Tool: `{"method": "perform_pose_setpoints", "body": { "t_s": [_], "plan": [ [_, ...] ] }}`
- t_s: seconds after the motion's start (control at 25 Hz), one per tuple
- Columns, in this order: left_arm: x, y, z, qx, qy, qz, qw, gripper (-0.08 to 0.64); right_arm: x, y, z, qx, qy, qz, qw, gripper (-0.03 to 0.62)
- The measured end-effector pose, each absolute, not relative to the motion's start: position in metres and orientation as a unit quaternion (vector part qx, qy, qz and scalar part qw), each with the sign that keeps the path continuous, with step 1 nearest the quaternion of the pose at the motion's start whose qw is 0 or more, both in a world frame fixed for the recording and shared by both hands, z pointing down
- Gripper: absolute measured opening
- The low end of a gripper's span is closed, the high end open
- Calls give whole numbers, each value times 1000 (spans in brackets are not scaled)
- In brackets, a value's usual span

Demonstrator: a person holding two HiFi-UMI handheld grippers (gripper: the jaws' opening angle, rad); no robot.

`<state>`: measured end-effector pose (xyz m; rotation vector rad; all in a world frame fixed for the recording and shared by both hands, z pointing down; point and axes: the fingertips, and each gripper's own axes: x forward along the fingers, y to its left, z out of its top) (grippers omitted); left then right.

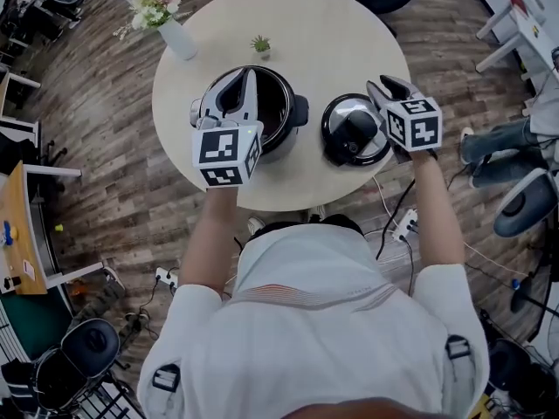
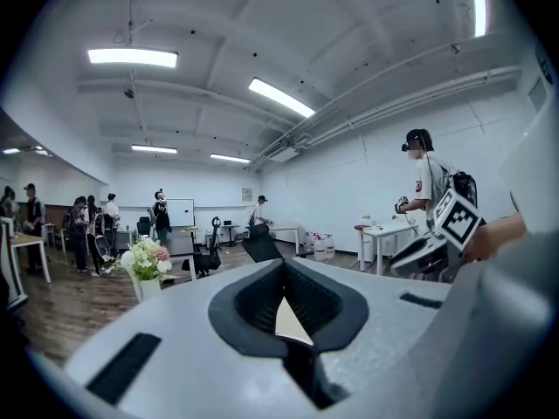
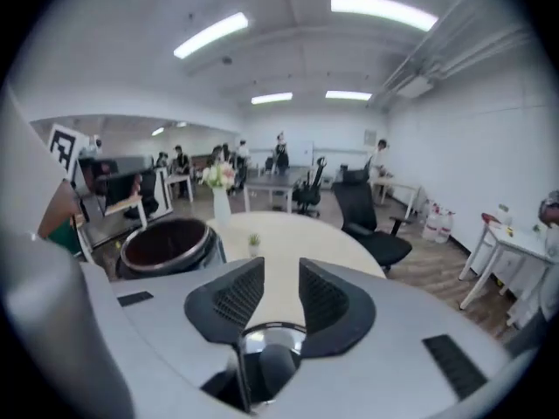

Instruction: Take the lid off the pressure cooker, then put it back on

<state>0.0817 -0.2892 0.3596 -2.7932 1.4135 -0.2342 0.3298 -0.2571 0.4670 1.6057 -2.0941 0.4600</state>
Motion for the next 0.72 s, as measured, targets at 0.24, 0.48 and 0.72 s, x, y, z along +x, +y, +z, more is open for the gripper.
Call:
{"method": "perform_pose_setpoints", "body": {
  "t_s": [0.24, 0.48, 0.72],
  "plan": [
    [56, -284, 366, -885, 459, -70, -27, 5, 342, -207, 378, 674, -731, 52, 91, 2],
    [58, -276, 374, -888, 452, -74, -37, 5, 349, -175, 351, 690, -721, 40, 41, 2],
    [68, -269, 370, -893, 443, -70, -34, 5, 349, -173, 352, 689, -721, 45, 52, 2]
  ]
}}
